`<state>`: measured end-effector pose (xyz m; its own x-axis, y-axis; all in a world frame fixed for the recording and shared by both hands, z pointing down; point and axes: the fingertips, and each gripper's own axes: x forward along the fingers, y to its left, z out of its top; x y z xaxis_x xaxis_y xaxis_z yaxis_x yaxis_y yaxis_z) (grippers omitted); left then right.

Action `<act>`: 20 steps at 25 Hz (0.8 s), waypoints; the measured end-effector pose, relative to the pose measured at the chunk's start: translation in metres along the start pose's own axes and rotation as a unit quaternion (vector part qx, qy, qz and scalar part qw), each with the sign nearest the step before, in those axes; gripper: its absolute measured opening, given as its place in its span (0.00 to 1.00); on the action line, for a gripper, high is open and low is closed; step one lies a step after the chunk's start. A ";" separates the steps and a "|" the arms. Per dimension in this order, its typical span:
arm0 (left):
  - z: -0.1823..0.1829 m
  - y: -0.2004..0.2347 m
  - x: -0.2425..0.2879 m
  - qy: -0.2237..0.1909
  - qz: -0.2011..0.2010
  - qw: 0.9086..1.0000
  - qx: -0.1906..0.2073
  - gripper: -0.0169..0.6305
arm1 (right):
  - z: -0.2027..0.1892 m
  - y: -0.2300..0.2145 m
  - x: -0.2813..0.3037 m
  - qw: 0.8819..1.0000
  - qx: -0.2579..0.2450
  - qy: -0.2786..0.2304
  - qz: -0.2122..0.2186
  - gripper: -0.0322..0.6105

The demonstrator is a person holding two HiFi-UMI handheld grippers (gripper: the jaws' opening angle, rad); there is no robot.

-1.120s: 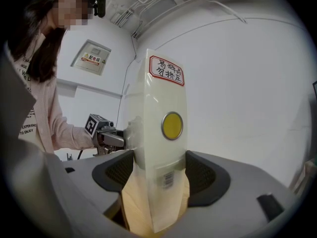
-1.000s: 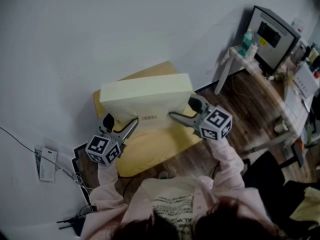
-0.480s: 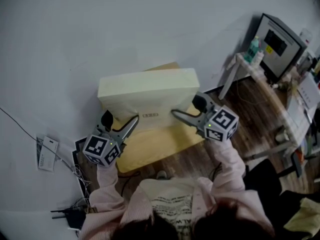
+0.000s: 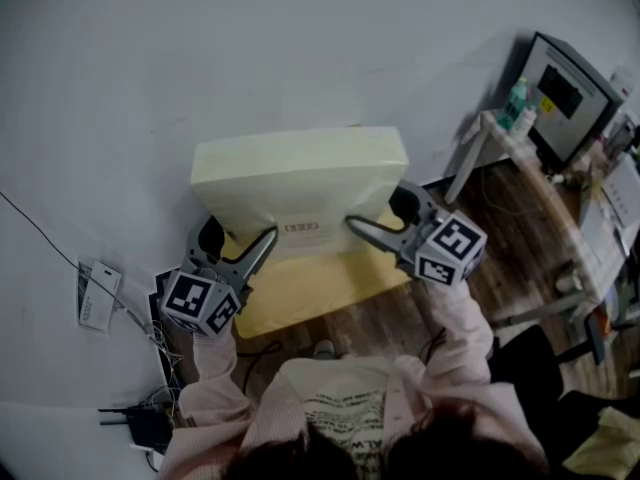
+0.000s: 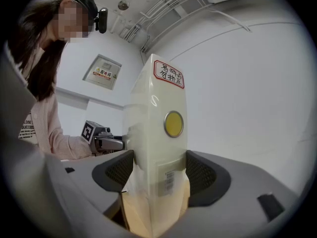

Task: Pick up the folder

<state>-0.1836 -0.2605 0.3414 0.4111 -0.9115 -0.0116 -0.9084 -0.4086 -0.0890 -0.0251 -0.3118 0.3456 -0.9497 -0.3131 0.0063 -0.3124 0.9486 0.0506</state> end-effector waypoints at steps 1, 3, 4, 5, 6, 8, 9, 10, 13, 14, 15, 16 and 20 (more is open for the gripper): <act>0.002 -0.001 -0.001 -0.002 0.001 1.000 0.001 0.66 | 0.002 0.001 -0.001 1.000 -0.001 -0.001 0.001 0.56; 0.007 -0.005 -0.003 -0.006 0.004 1.000 0.002 0.66 | 0.007 0.003 -0.005 1.000 -0.004 -0.004 0.002 0.56; 0.008 -0.008 -0.004 -0.008 0.006 1.000 0.002 0.66 | 0.009 0.004 -0.007 1.000 -0.006 -0.006 0.003 0.56; 0.010 -0.011 -0.005 -0.010 0.008 1.000 0.002 0.66 | 0.010 0.005 -0.010 1.000 -0.008 -0.008 0.003 0.56; 0.011 -0.013 -0.006 -0.013 0.010 1.000 0.001 0.66 | 0.012 0.006 -0.012 1.000 -0.010 -0.010 0.003 0.56; 0.014 -0.017 -0.010 -0.018 0.014 1.000 0.002 0.66 | 0.015 0.009 -0.015 1.000 -0.012 -0.014 0.005 0.56; 0.016 -0.018 -0.011 -0.020 0.016 1.000 0.003 0.66 | 0.017 0.010 -0.016 1.000 -0.013 -0.016 0.006 0.56; 0.018 -0.019 -0.013 -0.022 0.017 1.000 0.004 0.66 | 0.018 0.012 -0.017 1.000 -0.014 -0.018 0.008 0.56; 0.022 -0.021 -0.017 -0.028 0.022 0.999 0.009 0.66 | 0.022 0.015 -0.018 0.999 -0.022 -0.027 0.010 0.56; 0.023 -0.022 -0.018 -0.030 0.024 0.999 0.011 0.66 | 0.023 0.015 -0.018 0.999 -0.023 -0.029 0.011 0.56; 0.023 -0.021 -0.019 -0.030 0.027 0.999 0.013 0.66 | 0.023 0.015 -0.017 0.999 -0.022 -0.029 0.012 0.56; 0.024 -0.021 -0.019 -0.030 0.028 0.999 0.014 0.66 | 0.023 0.016 -0.017 0.999 -0.020 -0.029 0.012 0.56; 0.025 -0.023 -0.020 -0.034 0.031 0.999 0.011 0.66 | 0.024 0.015 -0.018 0.999 -0.015 -0.035 0.010 0.56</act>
<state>-0.1694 -0.2321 0.3185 0.3582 -0.9297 -0.0858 -0.9310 -0.3488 -0.1076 -0.0130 -0.2902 0.3224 -0.9556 -0.2883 -0.0614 -0.2926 0.9527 0.0817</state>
